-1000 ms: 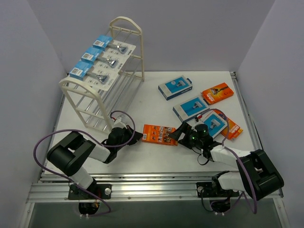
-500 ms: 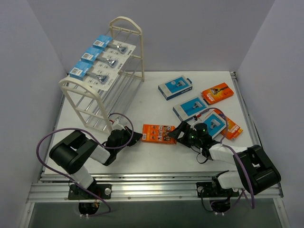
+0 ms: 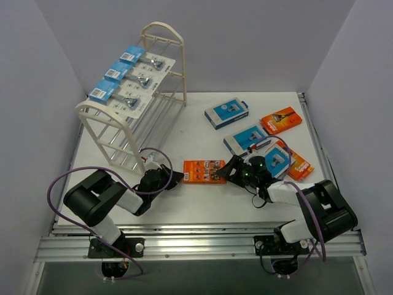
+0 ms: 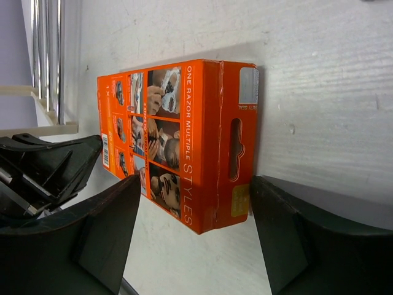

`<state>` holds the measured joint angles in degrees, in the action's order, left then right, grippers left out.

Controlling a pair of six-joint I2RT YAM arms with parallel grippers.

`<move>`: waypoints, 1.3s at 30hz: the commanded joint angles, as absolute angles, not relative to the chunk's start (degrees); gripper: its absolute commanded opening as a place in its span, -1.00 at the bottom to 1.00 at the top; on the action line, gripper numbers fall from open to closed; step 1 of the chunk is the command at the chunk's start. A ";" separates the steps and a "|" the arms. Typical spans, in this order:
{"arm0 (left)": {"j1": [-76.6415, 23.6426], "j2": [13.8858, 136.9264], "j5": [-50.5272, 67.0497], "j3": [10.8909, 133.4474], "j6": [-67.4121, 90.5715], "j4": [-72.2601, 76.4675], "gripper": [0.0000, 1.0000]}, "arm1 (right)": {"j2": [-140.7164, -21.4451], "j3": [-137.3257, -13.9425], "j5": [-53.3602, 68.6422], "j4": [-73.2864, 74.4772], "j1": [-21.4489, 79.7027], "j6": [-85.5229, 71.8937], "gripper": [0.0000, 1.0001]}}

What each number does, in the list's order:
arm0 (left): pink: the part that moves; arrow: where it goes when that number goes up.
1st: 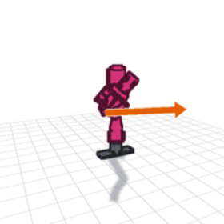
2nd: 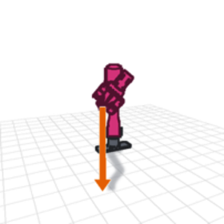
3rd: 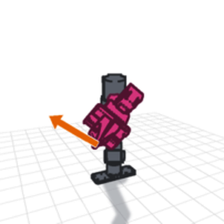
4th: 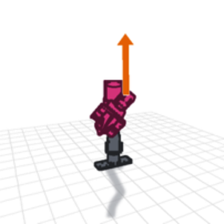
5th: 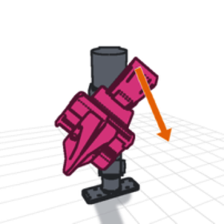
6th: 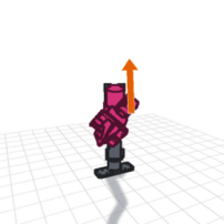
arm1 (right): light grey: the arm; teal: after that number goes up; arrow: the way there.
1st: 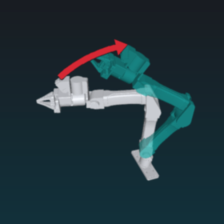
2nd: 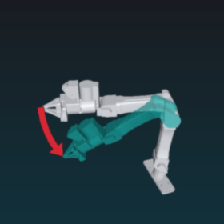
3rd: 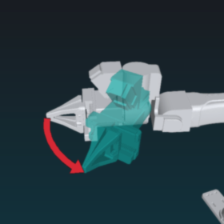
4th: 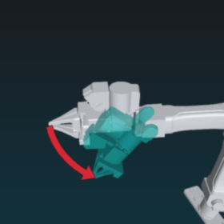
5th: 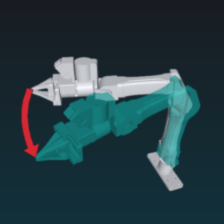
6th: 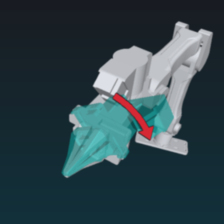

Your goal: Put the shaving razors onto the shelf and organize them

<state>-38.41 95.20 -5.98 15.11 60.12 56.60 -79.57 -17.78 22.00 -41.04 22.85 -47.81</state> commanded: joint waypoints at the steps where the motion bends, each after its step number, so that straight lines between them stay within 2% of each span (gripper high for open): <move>1: -40.78 99.40 -4.83 10.11 57.13 32.34 -0.95 | -83.84 -18.37 24.43 -39.81 24.34 -46.67 0.36; 6: -41.31 100.81 -4.83 10.81 57.13 32.69 -0.95 | -86.57 -18.02 25.49 -45.08 26.45 -48.07 0.34; 12: -41.66 103.62 -4.13 10.55 57.75 36.03 -0.95 | -89.12 -18.02 27.07 -49.30 27.60 -49.04 0.20; 15: -41.75 103.80 -3.96 10.46 57.83 36.47 -0.95 | -89.65 -18.02 28.65 -51.06 27.77 -49.66 -0.05; 21: -41.66 103.80 -3.69 10.46 57.74 36.65 -0.95 | -89.47 -18.37 31.02 -53.35 29.09 -50.62 -0.22; 24: -41.66 103.89 -3.69 10.37 57.74 36.74 -0.95 | -88.42 -18.54 31.73 -53.70 30.06 -51.06 -0.52; 26: -41.66 103.89 -3.69 10.46 57.74 36.74 -0.95 | -87.28 -18.98 32.17 -52.65 30.50 -50.89 -0.56; 29: -41.66 103.89 -3.52 10.37 57.66 37.00 -0.95 | -85.35 -18.98 32.87 -51.77 30.59 -51.06 -0.75; 31: -41.40 103.97 -3.25 10.20 57.48 37.70 -0.95 | -83.41 -19.33 33.22 -50.11 30.67 -50.89 -0.97; 39: -40.96 102.75 -0.70 10.46 55.73 39.99 -0.95 | -77.79 -21.27 33.75 -43.34 31.29 -49.66 -1.00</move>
<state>-39.11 98.19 -8.60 13.32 60.90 63.44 -81.17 -18.35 18.92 -41.71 26.48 -48.07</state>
